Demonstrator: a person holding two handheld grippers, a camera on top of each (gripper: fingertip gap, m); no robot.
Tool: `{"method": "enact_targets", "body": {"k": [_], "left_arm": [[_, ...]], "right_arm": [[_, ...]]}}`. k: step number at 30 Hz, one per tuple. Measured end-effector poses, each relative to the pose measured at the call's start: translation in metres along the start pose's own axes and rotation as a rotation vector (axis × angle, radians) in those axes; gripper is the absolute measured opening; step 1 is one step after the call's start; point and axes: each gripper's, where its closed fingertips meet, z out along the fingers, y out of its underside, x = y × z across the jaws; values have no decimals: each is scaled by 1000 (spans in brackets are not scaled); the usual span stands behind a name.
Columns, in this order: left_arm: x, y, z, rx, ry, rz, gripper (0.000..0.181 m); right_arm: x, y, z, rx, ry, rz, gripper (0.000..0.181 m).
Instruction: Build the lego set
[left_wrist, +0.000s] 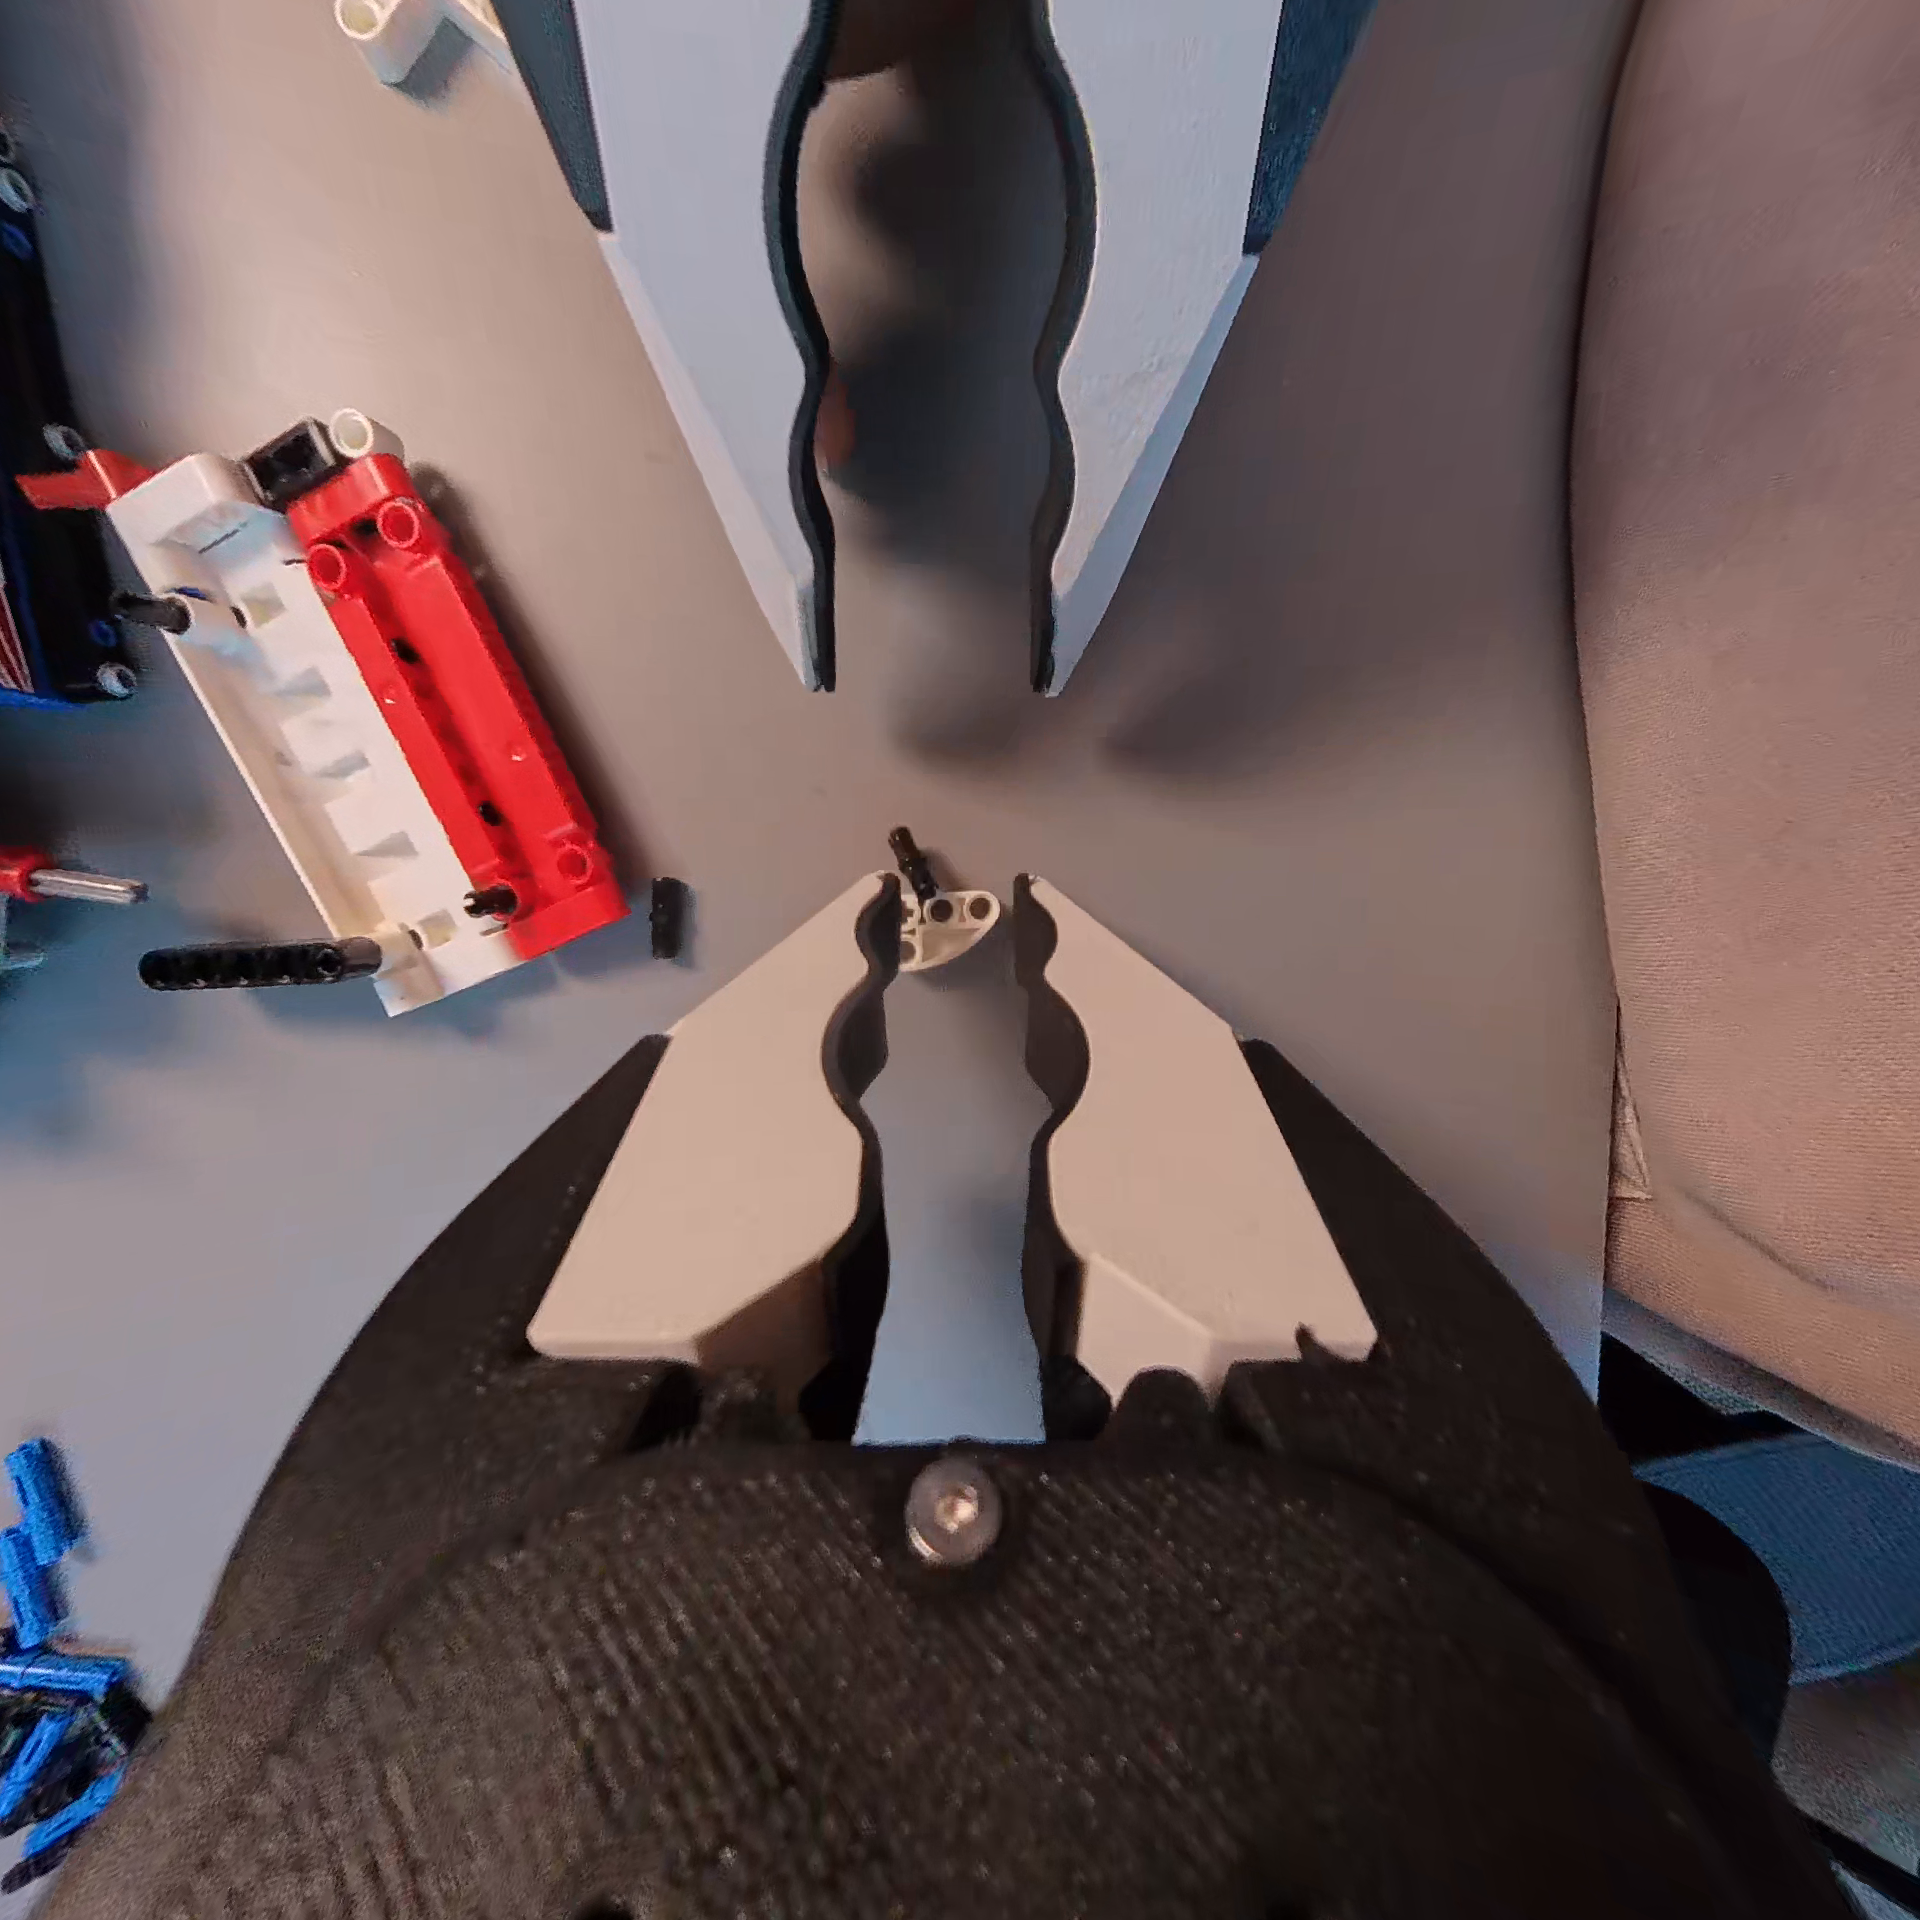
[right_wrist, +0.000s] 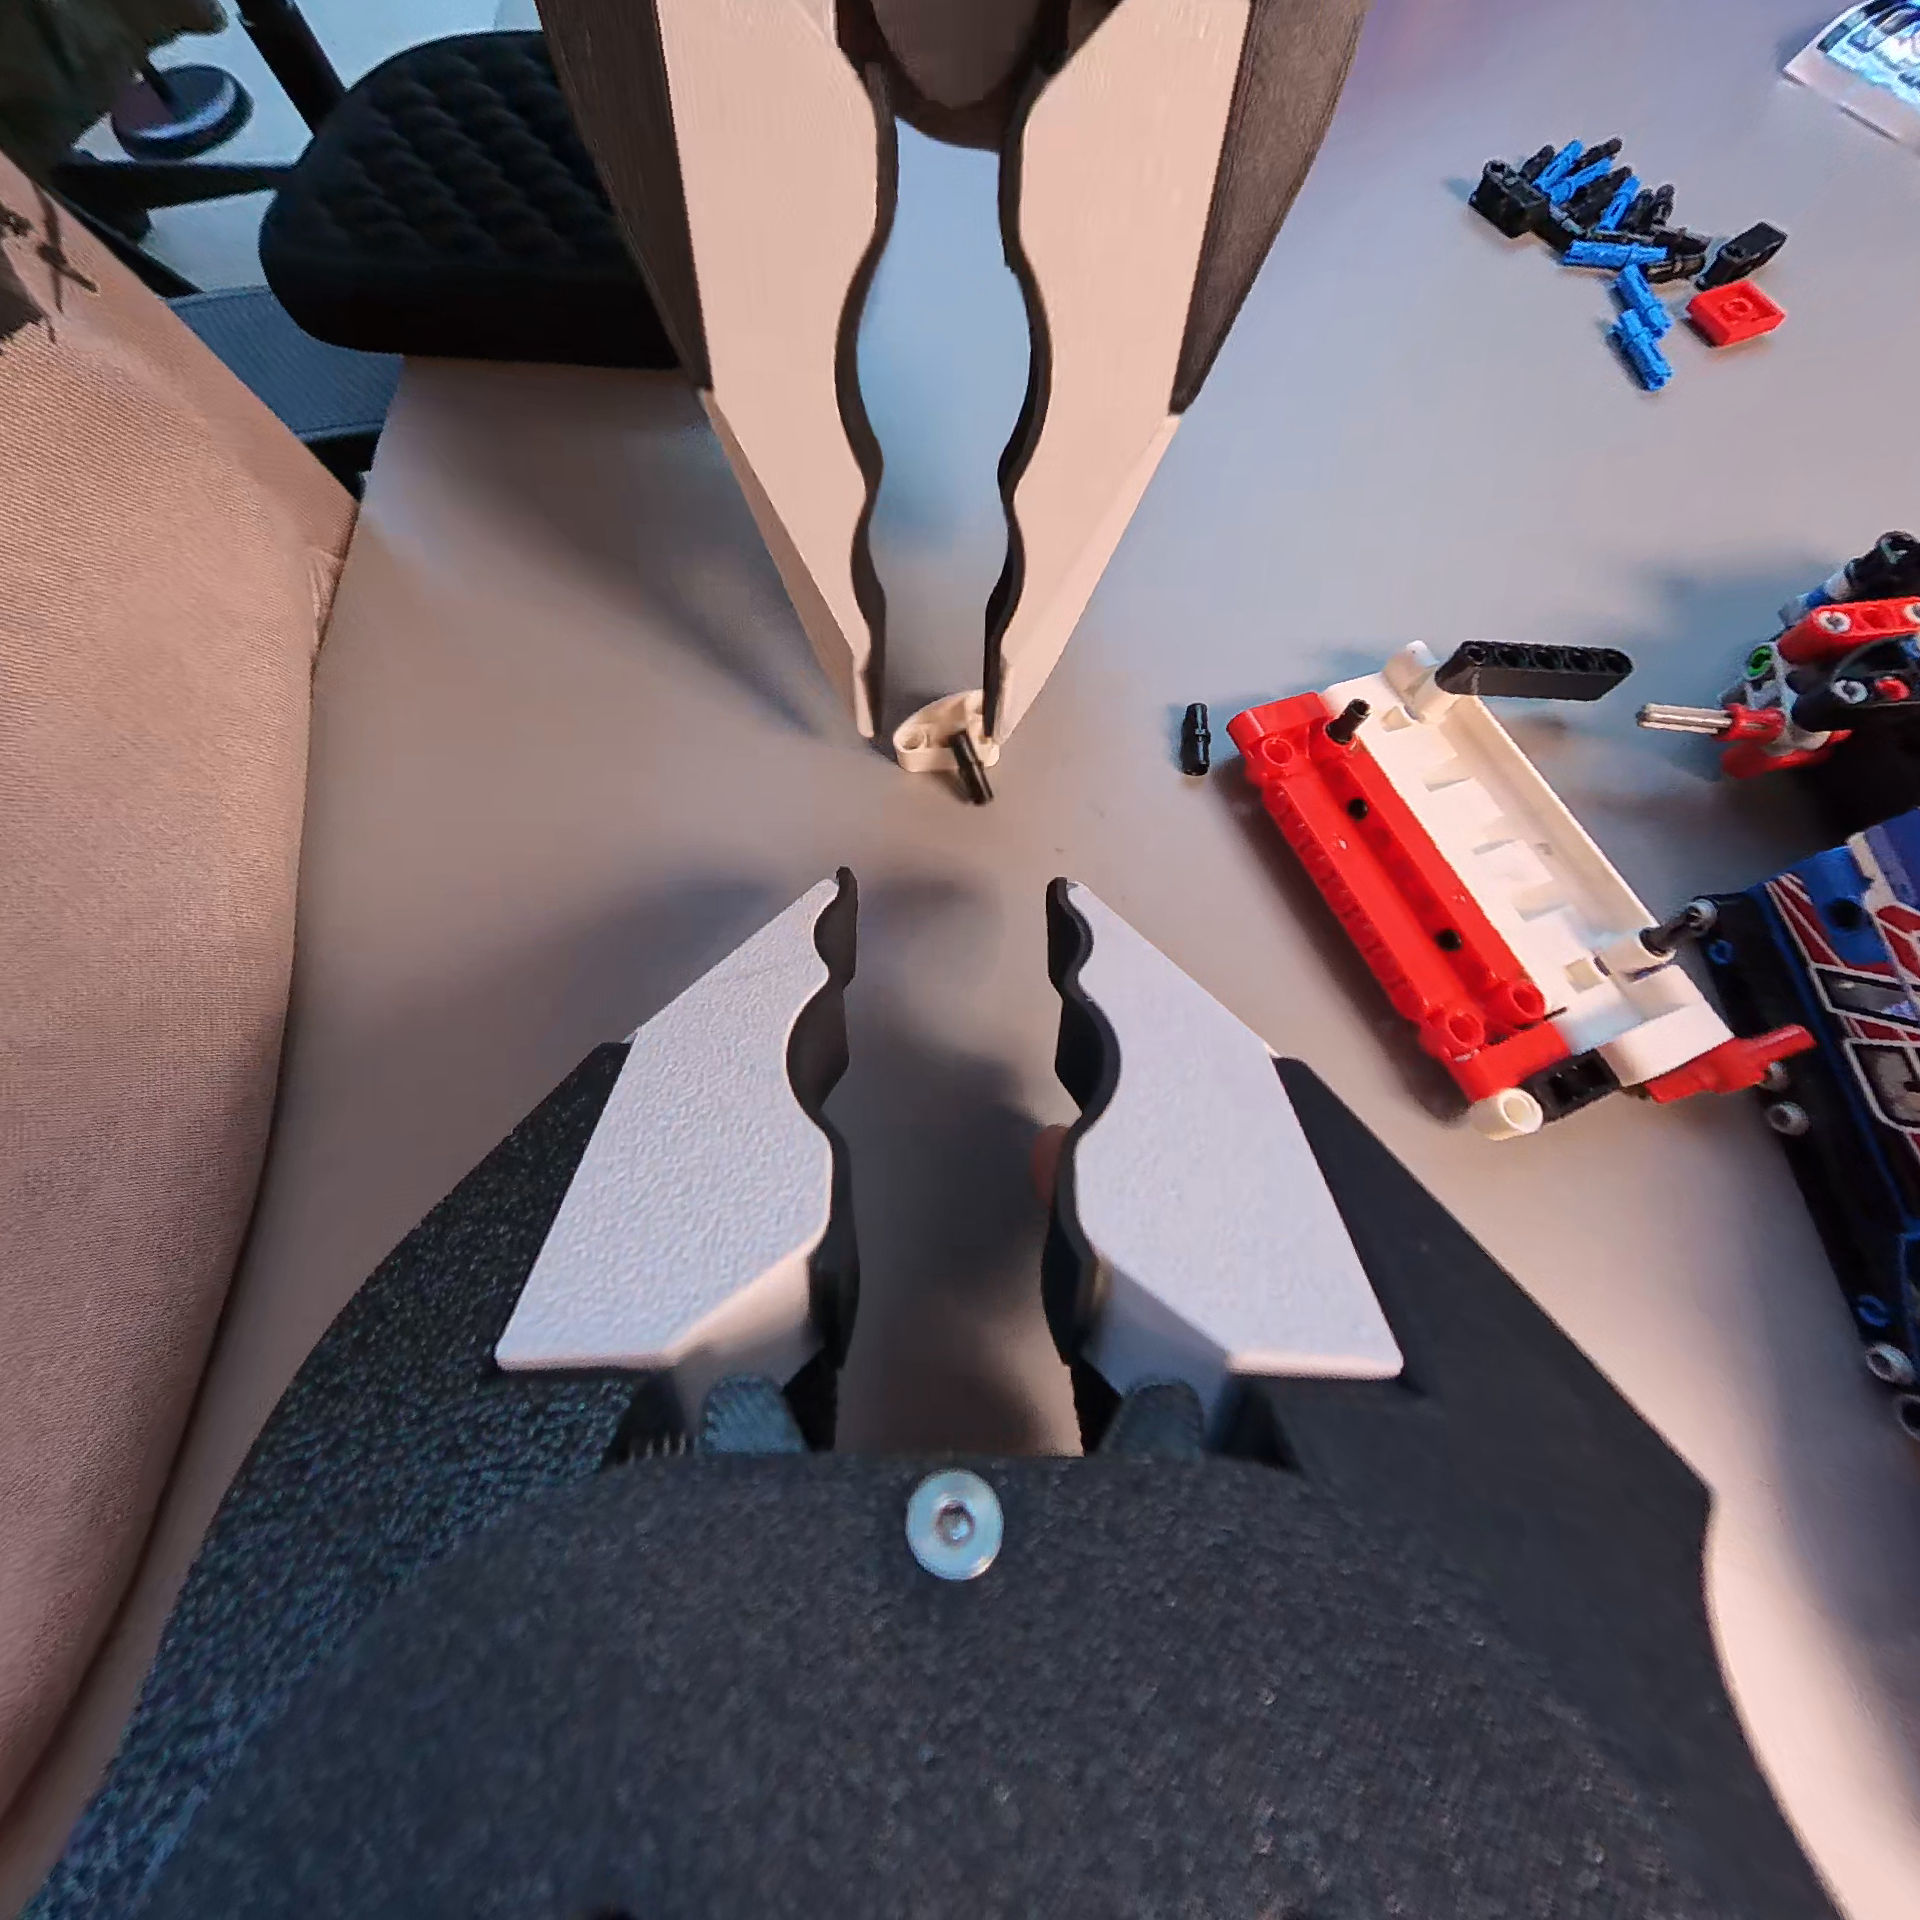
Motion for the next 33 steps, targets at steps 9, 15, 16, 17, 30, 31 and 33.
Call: {"method": "enact_targets", "body": {"k": [9, 15, 16, 17, 30, 31, 33], "left_arm": [[-6, 13, 3, 86, -29, -18, 29], [-10, 6, 11, 172, -76, 12, 18], [-11, 4, 11, 181, -77, 24, 18], [-11, 3, 12, 186, -75, 42, 18], [-18, -8, 11, 144, 75, 295, 23], [-21, -8, 9, 152, 62, 281, 22], [-27, -4, 6, 160, 19, 237, 20]], "right_arm": [[6, 0, 5, -31, 43, -56, 27], [8, 4, 11, -140, 75, -93, 22], [9, 5, 13, -157, 86, -87, 21], [9, 5, 14, -171, 89, -88, 20], [-22, 9, 4, -169, -37, -85, 16], [-18, 8, 1, -157, -24, -75, 17], [-9, 8, -1, -142, 0, -58, 17]]}}
